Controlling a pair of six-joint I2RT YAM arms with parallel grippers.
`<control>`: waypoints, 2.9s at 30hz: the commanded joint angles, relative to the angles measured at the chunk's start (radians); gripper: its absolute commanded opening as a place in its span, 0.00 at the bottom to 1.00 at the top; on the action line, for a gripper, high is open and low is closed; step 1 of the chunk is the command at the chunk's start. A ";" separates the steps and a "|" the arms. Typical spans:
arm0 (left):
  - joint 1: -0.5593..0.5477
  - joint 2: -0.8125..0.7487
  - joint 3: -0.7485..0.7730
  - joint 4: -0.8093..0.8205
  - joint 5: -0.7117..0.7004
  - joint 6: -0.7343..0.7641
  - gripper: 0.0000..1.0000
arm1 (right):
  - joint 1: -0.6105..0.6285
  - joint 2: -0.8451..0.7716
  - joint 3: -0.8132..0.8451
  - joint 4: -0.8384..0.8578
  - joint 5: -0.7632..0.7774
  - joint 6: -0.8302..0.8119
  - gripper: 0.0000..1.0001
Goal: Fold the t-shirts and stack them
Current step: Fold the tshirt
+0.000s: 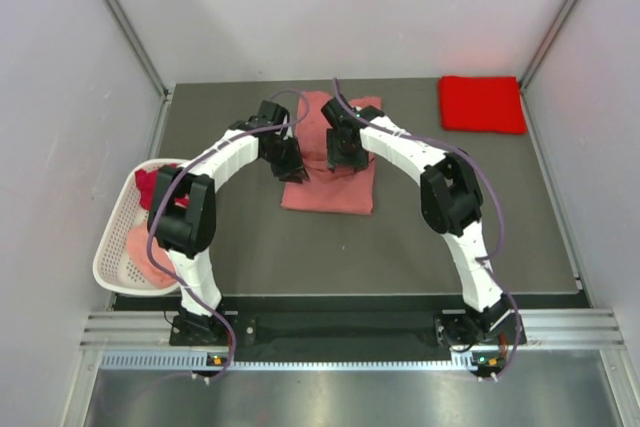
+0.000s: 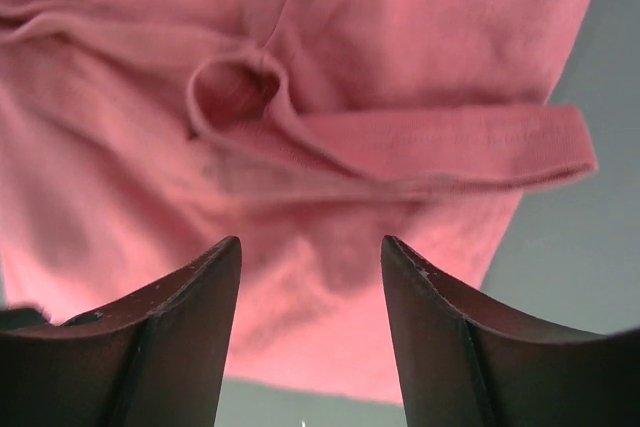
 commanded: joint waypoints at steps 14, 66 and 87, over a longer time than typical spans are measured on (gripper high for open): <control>0.002 0.039 -0.038 0.058 -0.047 -0.028 0.29 | -0.023 0.170 0.198 0.102 0.203 0.034 0.59; 0.057 0.421 0.655 -0.096 0.013 0.199 0.31 | -0.165 -0.286 -0.517 0.229 -0.753 -0.223 0.07; 0.090 0.192 -0.028 0.061 0.051 0.181 0.26 | -0.346 -0.155 -0.747 0.294 -0.860 -0.334 0.03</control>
